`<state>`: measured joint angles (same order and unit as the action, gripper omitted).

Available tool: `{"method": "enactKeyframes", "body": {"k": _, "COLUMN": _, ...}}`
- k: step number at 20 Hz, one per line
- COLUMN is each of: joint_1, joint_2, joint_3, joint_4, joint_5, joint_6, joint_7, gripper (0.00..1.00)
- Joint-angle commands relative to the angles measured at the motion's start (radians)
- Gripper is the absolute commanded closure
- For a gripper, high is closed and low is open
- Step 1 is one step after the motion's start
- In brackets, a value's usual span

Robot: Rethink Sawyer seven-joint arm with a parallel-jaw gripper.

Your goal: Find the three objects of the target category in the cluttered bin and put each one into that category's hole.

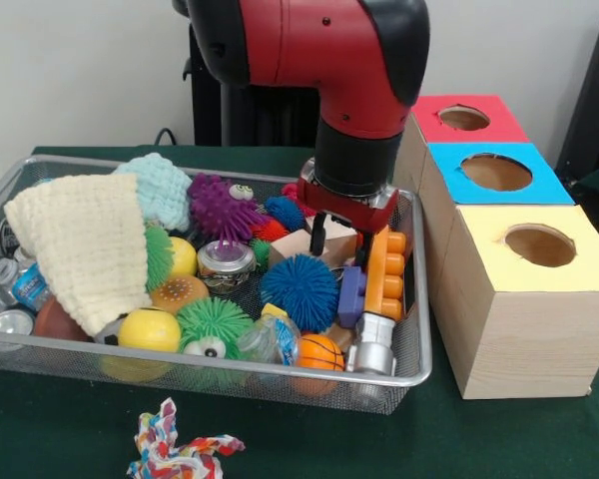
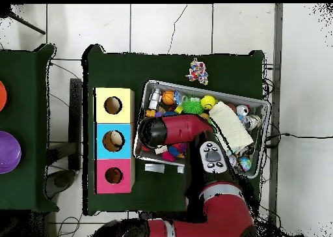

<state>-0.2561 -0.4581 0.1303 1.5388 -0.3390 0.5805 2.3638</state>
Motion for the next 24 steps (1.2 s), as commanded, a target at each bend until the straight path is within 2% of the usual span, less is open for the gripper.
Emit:
{"method": "enactKeyframes", "body": {"k": 1, "joint_1": -0.21, "joint_2": 0.188, "joint_3": 0.377, "joint_4": 0.076, "joint_5": -0.021, "joint_6": -0.257, "joint_7": -0.232, "gripper": 0.0}}
{"method": "enactKeyframes", "body": {"k": 2, "joint_1": -0.247, "joint_2": 0.206, "joint_3": 0.425, "joint_4": 0.083, "joint_5": -0.034, "joint_6": -0.272, "joint_7": -0.259, "gripper": 0.0}}
{"method": "enactKeyframes", "body": {"k": 4, "joint_1": -0.283, "joint_2": 0.217, "joint_3": 0.469, "joint_4": 0.098, "joint_5": -0.057, "joint_6": -0.281, "joint_7": -0.27, "gripper": 0.0}}
{"method": "enactKeyframes", "body": {"k": 12, "joint_1": -0.35, "joint_2": 0.212, "joint_3": 0.558, "joint_4": 0.114, "joint_5": -0.098, "joint_6": -0.159, "joint_7": -0.285, "gripper": 0.0}}
{"method": "enactKeyframes", "body": {"k": 15, "joint_1": -0.349, "joint_2": 0.22, "joint_3": 0.564, "joint_4": 0.096, "joint_5": -0.119, "joint_6": -0.137, "joint_7": -0.272, "gripper": 0.0}}
{"method": "enactKeyframes", "body": {"k": 21, "joint_1": -0.317, "joint_2": 0.244, "joint_3": 0.549, "joint_4": 0.057, "joint_5": -0.131, "joint_6": -0.147, "joint_7": -0.188, "gripper": 0.0}}
{"method": "enactKeyframes", "body": {"k": 24, "joint_1": -0.276, "joint_2": 0.229, "joint_3": 0.513, "joint_4": 0.036, "joint_5": -0.154, "joint_6": -0.159, "joint_7": -0.136, "gripper": 0.0}}
